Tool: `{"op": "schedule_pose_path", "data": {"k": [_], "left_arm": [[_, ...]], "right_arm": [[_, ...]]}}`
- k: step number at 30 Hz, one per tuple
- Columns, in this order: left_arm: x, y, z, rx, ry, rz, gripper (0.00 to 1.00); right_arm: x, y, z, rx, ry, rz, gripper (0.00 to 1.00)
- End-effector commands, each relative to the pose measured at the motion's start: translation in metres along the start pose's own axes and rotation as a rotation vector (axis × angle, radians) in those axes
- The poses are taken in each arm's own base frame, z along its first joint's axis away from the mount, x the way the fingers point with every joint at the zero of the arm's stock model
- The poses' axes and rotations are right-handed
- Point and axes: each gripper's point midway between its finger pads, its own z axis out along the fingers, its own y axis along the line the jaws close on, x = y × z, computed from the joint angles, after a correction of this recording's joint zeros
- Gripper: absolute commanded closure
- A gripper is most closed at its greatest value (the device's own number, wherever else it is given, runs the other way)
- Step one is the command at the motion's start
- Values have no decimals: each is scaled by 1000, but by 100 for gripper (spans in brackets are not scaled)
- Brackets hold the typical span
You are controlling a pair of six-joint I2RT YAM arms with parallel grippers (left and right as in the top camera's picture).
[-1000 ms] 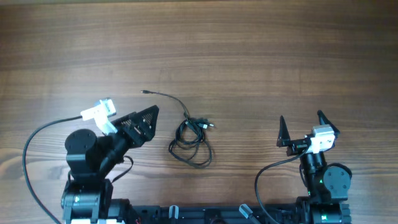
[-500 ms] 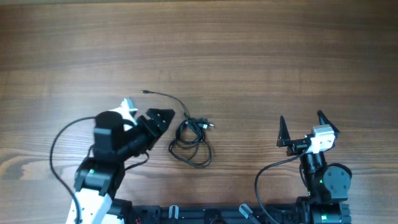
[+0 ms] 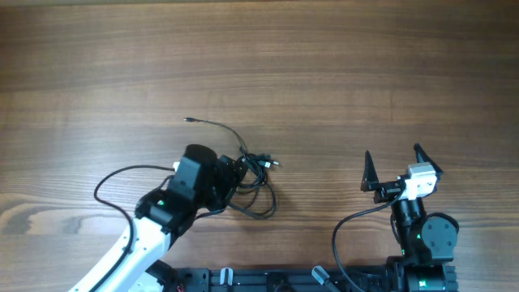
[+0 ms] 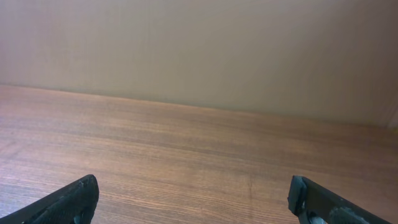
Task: Untangle cables
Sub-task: 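Reach the left gripper forward and grasp the black cable bundle, then lift the cable bundle with the left gripper and hold it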
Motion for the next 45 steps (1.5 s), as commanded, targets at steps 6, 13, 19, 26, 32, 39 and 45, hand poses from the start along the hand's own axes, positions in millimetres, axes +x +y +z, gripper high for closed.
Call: {"op": "schedule_pose_path", "data": {"k": [6, 13, 19, 26, 32, 39, 45], "left_arm": [[-12, 38, 38, -190, -118, -168, 58], [-22, -25, 45, 57, -147, 29, 96], [-24, -91, 1, 287, -276, 507, 96], [-19, -92, -2, 265, -295, 786, 96], [-13, -84, 16, 244, -230, 791, 63], [-7, -94, 6, 285, -202, 796, 0], [-58, -68, -31, 92, -413, 662, 0]], "right_arm": [[-3, -3, -1, 18, -13, -6, 0], [-3, -3, -1, 19, -13, -6, 0], [-3, -3, -1, 18, -13, -6, 0], [-3, -3, -1, 18, -13, -6, 0], [-3, -3, -1, 19, -13, -6, 0], [-3, -3, -1, 18, -13, -6, 0], [-3, -3, -1, 18, -13, -7, 0]]}}
